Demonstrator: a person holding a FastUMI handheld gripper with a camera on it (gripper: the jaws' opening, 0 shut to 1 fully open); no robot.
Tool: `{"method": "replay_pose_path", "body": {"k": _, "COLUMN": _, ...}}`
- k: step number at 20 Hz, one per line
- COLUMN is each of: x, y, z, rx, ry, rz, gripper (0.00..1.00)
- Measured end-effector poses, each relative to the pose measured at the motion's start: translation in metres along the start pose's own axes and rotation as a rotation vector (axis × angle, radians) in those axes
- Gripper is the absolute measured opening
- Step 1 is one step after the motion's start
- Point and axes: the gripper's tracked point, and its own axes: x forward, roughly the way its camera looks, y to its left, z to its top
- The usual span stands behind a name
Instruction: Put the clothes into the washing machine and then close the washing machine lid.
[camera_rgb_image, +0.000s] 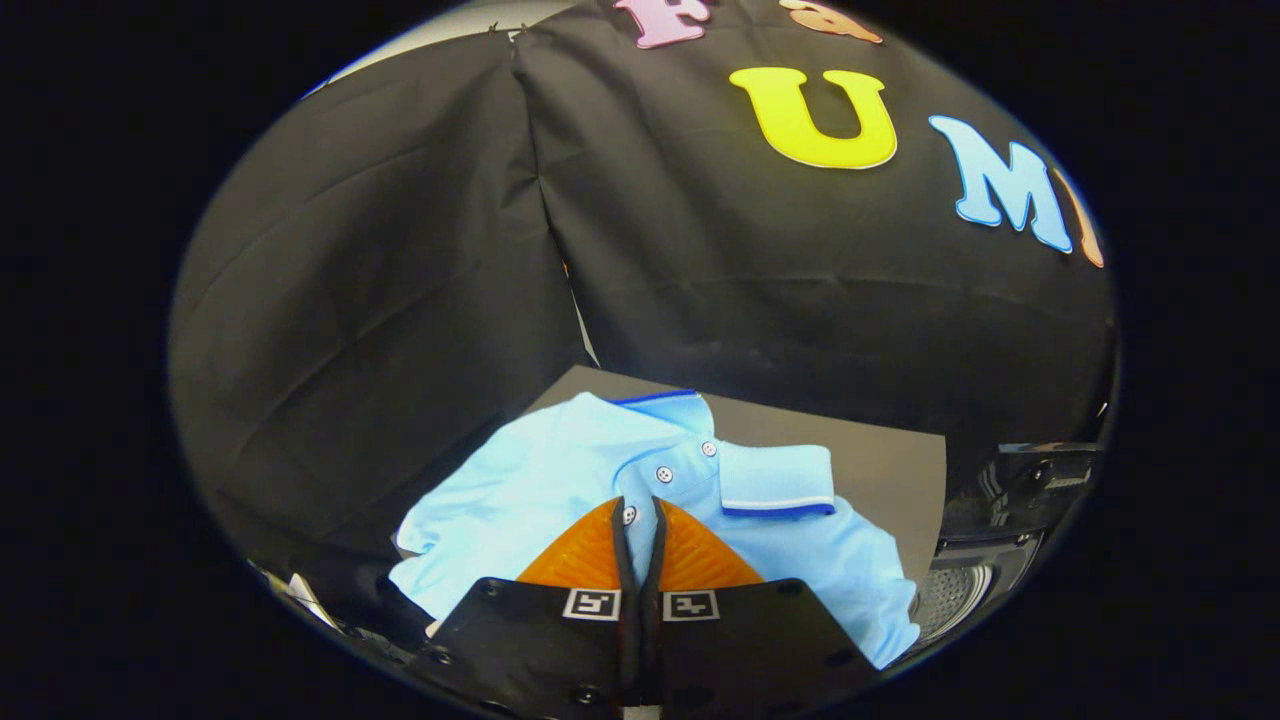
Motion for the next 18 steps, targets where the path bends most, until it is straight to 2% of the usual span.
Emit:
{"method": "replay_pose_path", "body": {"k": 6, "x": -0.044, "y": 0.018, "z": 0.044, "rx": -0.007, "ry": -0.108, "rz": 0.056, "gripper": 0.01}}
{"method": "replay_pose_path", "body": {"k": 11, "x": -0.075, "y": 0.015, "z": 0.072, "rx": -0.010, "ry": -0.175, "rz": 0.060, "gripper": 0.02}}
{"method": "replay_pose_path", "body": {"k": 14, "x": -0.097, "y": 0.005, "z": 0.087, "rx": -0.004, "ry": -0.218, "rz": 0.050, "gripper": 0.02}}
{"method": "replay_pose_path", "body": {"k": 18, "x": -0.131, "y": -0.032, "z": 0.099, "rx": 0.007, "ry": -0.270, "rz": 0.002, "gripper": 0.01}}
